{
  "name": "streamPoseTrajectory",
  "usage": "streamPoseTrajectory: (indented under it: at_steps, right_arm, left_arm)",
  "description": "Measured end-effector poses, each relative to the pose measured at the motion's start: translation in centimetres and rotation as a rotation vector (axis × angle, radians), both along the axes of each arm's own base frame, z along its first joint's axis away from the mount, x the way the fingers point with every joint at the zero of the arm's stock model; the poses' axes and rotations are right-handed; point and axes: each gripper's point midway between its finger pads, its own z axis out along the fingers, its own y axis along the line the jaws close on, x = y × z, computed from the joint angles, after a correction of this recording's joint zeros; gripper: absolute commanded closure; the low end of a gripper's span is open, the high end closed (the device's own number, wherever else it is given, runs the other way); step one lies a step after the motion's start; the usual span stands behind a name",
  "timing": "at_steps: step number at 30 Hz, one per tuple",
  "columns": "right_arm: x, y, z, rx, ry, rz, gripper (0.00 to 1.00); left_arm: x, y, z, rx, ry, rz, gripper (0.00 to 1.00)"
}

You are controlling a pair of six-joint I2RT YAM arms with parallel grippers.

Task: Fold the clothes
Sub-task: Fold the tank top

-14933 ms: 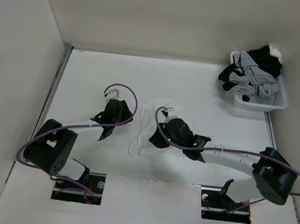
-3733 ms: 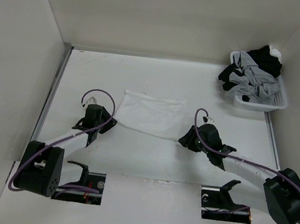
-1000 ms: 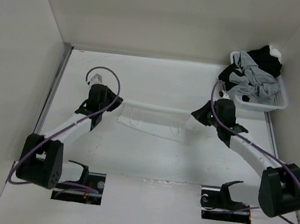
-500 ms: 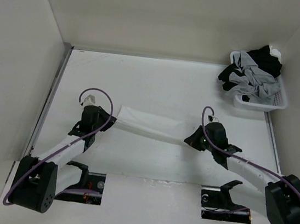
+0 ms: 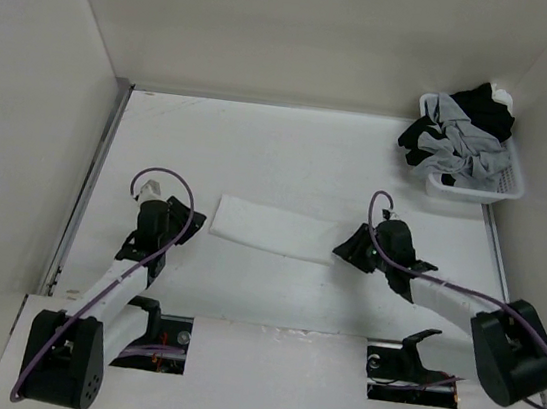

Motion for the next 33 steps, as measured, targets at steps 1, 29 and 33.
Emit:
streamPoseTrajectory:
  at_steps: [1,29,33]
  right_arm:
    - [0.3,0.1,-0.5,0.0,0.015,0.001,0.56]
    - [5.0,2.7,12.7,-0.098,-0.27,-0.023,0.99]
    - [5.2,8.1,12.4,-0.189,-0.253,0.107,0.99]
  left_arm:
    - [-0.1,-0.1,-0.1,0.0,0.005,-0.004,0.67]
    - [-2.0,-8.1,0.3,-0.05,-0.007,-0.25,0.69]
    - [-1.7,-8.1,1.7,-0.07,-0.054,-0.243,0.69]
